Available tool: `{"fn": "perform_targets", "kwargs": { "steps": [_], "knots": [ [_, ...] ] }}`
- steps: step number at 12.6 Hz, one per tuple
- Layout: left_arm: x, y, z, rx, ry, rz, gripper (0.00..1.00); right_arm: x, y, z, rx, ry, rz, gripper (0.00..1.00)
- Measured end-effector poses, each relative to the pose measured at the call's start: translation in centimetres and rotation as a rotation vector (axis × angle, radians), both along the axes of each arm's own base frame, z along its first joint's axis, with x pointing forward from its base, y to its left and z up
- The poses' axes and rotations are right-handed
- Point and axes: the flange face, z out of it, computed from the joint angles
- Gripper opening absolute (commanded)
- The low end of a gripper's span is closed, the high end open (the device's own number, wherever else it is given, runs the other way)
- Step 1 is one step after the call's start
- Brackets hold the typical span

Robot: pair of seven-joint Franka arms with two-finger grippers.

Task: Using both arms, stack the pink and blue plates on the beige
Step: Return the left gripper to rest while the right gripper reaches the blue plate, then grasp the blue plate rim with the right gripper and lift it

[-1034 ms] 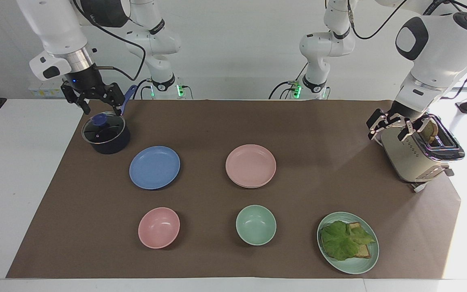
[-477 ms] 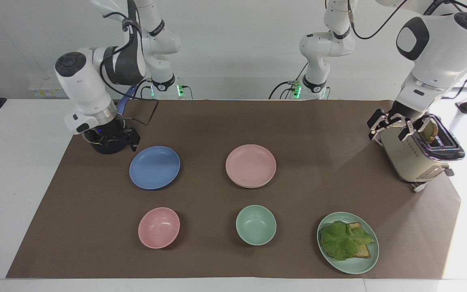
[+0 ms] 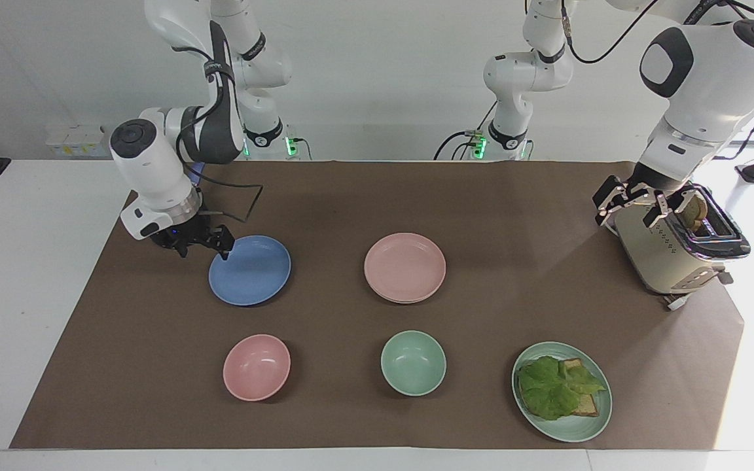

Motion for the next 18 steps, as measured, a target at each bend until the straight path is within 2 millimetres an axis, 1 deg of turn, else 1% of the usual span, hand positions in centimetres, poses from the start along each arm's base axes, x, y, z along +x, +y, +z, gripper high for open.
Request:
{"fn": "perform_targets", "kwargs": {
  "steps": [1, 2, 3, 4, 5, 7, 8, 9, 12, 14, 15, 16, 17, 18],
  "knots": [
    [0.0, 0.0, 0.0, 0.0, 0.0, 0.0, 1.0, -0.2, 0.0, -1.1, 0.0, 0.006, 0.012, 1.0],
    [0.0, 0.2, 0.0, 0.001, 0.002, 0.003, 1.0, -0.3, -0.2, -1.8, -0.001, 0.007, 0.025, 1.0],
    [-0.1, 0.6, -0.2, 0.003, 0.015, 0.009, 1.0, -0.4, -0.8, -2.2, -0.001, 0.004, 0.038, 0.93],
    [-0.3, 0.9, -0.3, 0.006, 0.031, 0.014, 1.0, -0.6, -1.5, -2.4, -0.001, 0.007, 0.049, 0.8],
    [-0.4, 1.2, -0.4, 0.009, 0.041, 0.018, 1.0, -0.7, -2.1, -2.5, 0.004, 0.009, 0.056, 0.6],
    [-0.5, 1.5, -0.5, 0.012, 0.05, 0.021, 1.0, -0.8, -2.3, -2.6, 0.041, 0.008, 0.067, 0.3],
    [-0.5, 1.5, -0.5, 0.013, 0.051, 0.021, 1.0, -0.8, -2.4, -2.6, 0.061, 0.006, 0.072, 0.1],
    [-0.5, 1.5, -0.5, 0.013, 0.051, 0.021, 1.0, -0.9, -2.5, -2.7, 0.076, 0.005, 0.07, 0.0],
    [-0.5, 1.4, -0.5, 0.013, 0.051, 0.02, 1.0, -1.0, -3.4, -2.7, 0.115, -0.003, 0.031, 0.0],
    [-0.5, 1.4, -0.5, 0.013, 0.051, 0.02, 1.0, -0.7, -3.4, -2.1, 0.144, -0.02, 0.005, 0.0],
    [-0.5, 1.4, -0.5, 0.013, 0.051, 0.02, 1.0, -0.5, -3.3, -1.4, 0.156, -0.029, -0.001, 0.0],
    [-0.5, 1.4, -0.5, 0.013, 0.051, 0.02, 1.0, -0.2, -2.8, -0.2, 0.165, -0.039, 0.003, 0.0],
    [-0.5, 1.4, -0.5, 0.013, 0.051, 0.02, 1.0, 0.0, -2.1, 1.3, 0.178, -0.051, 0.011, 0.0],
    [-0.5, 1.4, -0.5, 0.013, 0.051, 0.02, 1.0, 0.1, -0.9, 3.2, 0.196, -0.071, 0.024, 0.0]
  ]
}}
